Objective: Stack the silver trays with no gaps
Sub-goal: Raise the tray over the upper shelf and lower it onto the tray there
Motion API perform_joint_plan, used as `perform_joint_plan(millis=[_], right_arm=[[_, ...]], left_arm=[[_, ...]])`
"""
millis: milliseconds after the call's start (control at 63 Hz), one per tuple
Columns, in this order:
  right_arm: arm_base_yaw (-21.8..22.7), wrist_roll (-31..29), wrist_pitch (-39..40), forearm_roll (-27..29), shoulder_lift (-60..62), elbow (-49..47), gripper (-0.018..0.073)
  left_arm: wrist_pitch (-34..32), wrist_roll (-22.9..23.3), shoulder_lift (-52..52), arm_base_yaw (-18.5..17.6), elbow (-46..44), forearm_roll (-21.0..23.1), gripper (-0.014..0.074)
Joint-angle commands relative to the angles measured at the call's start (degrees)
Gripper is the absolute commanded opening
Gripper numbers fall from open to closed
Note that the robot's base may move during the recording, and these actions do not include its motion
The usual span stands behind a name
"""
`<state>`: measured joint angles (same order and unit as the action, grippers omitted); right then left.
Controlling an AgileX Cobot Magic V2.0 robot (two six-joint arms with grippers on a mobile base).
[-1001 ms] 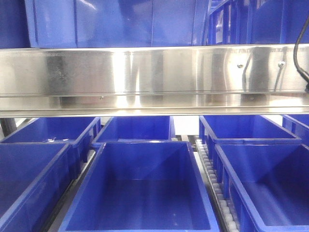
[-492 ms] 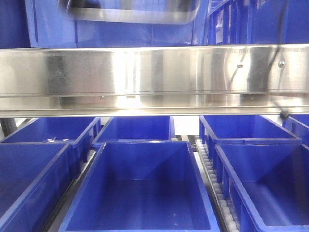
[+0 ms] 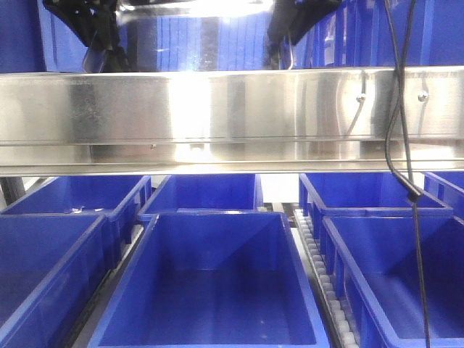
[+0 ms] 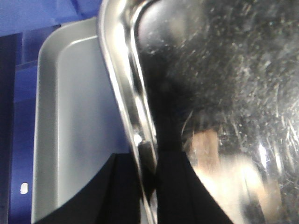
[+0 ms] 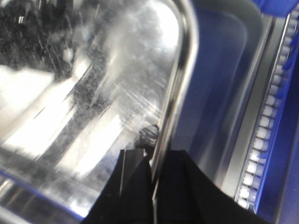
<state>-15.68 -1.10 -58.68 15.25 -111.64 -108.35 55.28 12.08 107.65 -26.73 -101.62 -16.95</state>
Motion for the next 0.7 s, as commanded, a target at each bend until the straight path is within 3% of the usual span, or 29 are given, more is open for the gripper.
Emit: perform_joint_plan(millis=[0, 79, 206, 286, 476, 683], right_arm=[[-0.36, -2.01, -1.31, 0.20, -0.24, -0.28, -0.0074], [-0.36, -2.01, -0.89, 0.80, -0.34, -0.28, 0.0008], [-0.36, -2.01, -0.02, 1.19, -0.34, -0.28, 0.0342], [-0.36, -2.01, -0.02, 1.19, -0.34, -0.28, 0.0462], [-0.36, -2.01, -0.11, 1.19, -0.10, -0.69, 0.0475], [-0.36, -2.01, -1.10, 1.19, 1.91, -3.39, 0.0475]], left_arm=[[1.18, -1.75, 0.24, 0.28, 0.76, -1.70, -0.0018], [1.03, -1.75, 0.24, 0.28, 0.76, -1.70, -0.0008], [0.76, -1.75, 0.24, 0.28, 0.76, -1.70, 0.0092], [0.76, -1.46, 0.24, 0.28, 0.76, -1.70, 0.0188], [0.76, 0.78, -0.31, 0.28, 0.76, -4.01, 0.0417], [-0.47, 4.94, -5.24, 0.28, 0.08, -6.01, 0.0502]])
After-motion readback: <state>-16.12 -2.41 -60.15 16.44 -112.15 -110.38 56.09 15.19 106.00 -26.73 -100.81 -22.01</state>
